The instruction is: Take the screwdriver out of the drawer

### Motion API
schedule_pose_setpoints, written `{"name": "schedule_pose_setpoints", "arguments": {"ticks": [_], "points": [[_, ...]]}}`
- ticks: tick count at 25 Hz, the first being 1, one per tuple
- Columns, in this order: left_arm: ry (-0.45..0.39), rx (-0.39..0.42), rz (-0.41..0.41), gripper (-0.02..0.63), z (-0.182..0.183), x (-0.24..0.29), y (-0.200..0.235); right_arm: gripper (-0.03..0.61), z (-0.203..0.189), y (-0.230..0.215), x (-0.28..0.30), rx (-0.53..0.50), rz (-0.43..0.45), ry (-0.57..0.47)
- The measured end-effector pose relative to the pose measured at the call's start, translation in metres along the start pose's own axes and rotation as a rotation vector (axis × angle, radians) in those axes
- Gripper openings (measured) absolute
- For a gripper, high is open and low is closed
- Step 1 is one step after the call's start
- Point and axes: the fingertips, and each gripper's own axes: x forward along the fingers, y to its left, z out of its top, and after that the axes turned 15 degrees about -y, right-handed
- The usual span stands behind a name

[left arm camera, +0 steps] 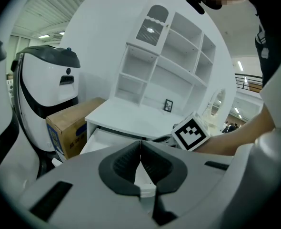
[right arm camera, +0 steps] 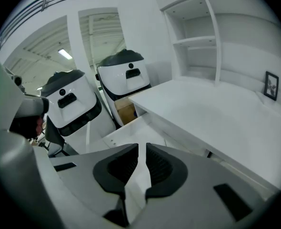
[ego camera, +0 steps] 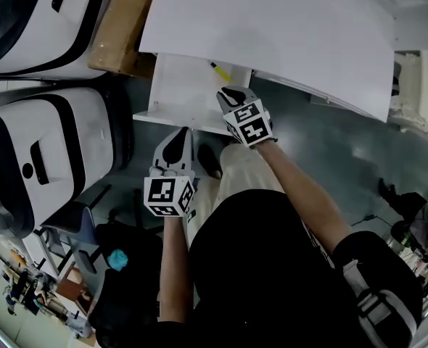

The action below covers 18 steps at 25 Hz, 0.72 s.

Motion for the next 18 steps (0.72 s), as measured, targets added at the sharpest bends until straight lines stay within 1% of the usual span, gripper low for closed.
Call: {"name": "schedule_pose_setpoints", "arguments": {"ticks": [4,8,13,18], "points": [[0.0,-0.018,0.048,0.023,0.0,0.009,0.006,0.081,-0.015,-0.011,0.034,-0.004,0.008,0.039],[0.015,-0.032,0.085,0.024,-0.005,0.02,0.01,0.094,-0.033,-0.025,0.065,-0.022,-0.008,0.088],[0.029,-0.041,0.136,0.025,-0.007,0.024,0.01,0.134,-0.056,-0.042,0.093,-0.024,-0.049,0.141],[0.025,-0.066,0.185,0.025,-0.011,0.024,0.02,0.176,-0.077,-0.057,0.124,-0.032,-0.105,0.183]]}}
